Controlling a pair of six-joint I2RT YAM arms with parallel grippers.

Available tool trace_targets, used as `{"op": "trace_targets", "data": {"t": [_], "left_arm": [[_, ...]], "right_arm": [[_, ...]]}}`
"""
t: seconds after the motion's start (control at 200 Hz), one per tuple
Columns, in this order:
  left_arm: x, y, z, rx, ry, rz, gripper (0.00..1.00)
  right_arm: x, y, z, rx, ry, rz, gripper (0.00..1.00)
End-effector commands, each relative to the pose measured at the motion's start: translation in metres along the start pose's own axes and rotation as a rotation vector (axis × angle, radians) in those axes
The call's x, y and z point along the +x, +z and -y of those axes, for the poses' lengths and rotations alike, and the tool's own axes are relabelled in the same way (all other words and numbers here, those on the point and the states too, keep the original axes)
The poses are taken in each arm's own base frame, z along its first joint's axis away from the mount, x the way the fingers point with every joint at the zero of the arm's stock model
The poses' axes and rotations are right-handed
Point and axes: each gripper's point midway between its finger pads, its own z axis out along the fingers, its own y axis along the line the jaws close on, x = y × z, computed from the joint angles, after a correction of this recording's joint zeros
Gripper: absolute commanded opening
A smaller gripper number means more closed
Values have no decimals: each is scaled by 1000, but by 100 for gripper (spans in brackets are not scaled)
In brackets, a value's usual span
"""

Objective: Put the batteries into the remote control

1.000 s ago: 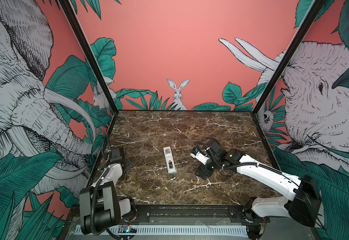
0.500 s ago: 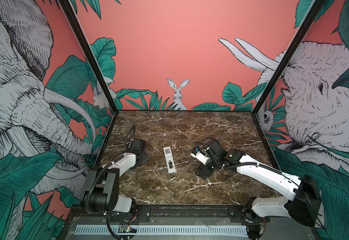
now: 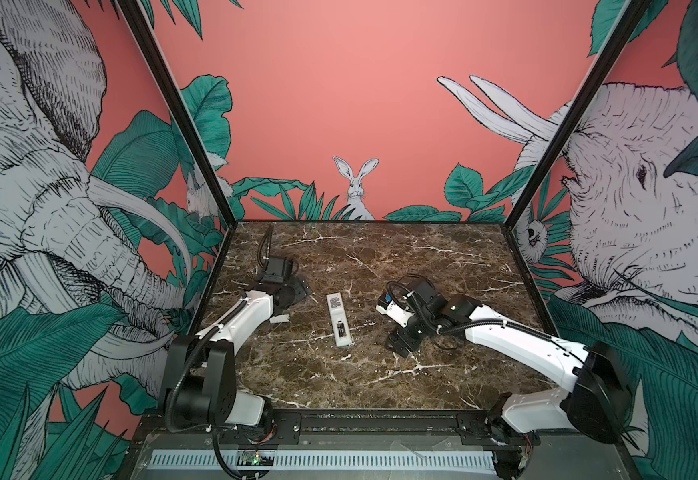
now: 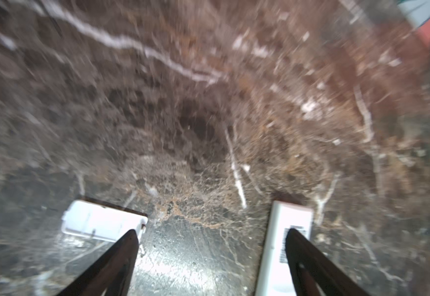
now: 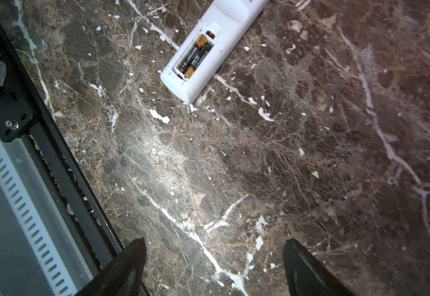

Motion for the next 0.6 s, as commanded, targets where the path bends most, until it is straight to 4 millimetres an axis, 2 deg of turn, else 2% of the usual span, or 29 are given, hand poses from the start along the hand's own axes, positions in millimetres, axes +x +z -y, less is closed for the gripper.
{"op": "trace_targets", "data": {"t": [0.0,0.1,0.125,0.15,0.225,0.425,0.595], "left_arm": [[-2,-24,-28,-42,-20,-36,93],[-10,-41,-51,-81,-27,-33,98],[-12,-45,-58,-91,-32,-36,99],[-13,-48,-63,-95,-34,-42,99],[-14,-56,-82,-114,-63,-70,99],[-11,-72,-135,-134,-211,-63,99],[-16,-74,-157,-107,-260,-55,99]], "right_arm": [[-48,-1,-14,-78,-80,107,80],[-79,4,-30,-131,-147,137,79],[-80,16,-32,-147,-151,112,79],[-93,17,-36,-158,-168,127,79],[-111,31,-50,-197,-213,115,79],[-149,87,-76,-252,-282,64,78],[-179,136,-78,-242,-216,21,71]]}}
